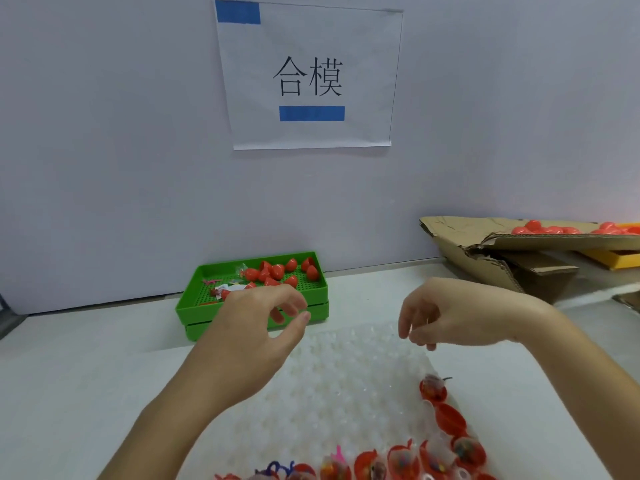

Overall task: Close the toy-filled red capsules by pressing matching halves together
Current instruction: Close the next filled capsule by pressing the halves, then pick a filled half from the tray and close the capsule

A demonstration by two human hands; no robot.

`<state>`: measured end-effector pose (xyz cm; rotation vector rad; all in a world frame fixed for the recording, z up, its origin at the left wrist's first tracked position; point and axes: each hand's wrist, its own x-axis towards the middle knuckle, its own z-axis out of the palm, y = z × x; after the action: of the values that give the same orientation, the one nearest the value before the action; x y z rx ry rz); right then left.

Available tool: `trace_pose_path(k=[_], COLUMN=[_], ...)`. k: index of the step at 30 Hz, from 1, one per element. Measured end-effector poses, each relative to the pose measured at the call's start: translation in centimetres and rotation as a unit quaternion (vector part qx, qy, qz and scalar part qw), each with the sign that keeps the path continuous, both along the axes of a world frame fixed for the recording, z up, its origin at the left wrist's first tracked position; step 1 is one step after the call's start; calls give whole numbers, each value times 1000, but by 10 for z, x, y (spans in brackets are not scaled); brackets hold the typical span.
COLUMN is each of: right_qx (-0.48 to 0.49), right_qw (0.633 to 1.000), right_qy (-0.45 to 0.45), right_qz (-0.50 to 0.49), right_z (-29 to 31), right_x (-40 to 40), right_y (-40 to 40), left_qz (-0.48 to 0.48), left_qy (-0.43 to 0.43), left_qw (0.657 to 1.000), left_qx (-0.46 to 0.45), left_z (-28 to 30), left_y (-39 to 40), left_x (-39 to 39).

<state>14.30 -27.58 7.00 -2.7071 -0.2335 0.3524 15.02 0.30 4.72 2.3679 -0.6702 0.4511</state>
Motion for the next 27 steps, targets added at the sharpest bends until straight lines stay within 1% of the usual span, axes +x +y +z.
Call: trace_pose_path(k=[7, 13, 20, 27], right_qx=[-51, -122, -171, -179], right_qw=[998, 992, 985, 982], right_qy=[22, 28, -22, -54], right_qz=[23, 17, 4, 6], right_z=[1, -13, -26, -33], right_x=[-31, -44, -47, -49], right_y=[-3, 0, 6, 7], left_qz=[-10, -19, -25, -43], left_qy=[-1, 7, 1, 25], left_qw=[1000, 1000, 1000, 999], left_qx=[9, 7, 4, 22], left_z=[-1, -2, -3, -8], left_y=[0, -1, -1, -10], left_x=[0, 0, 1, -3])
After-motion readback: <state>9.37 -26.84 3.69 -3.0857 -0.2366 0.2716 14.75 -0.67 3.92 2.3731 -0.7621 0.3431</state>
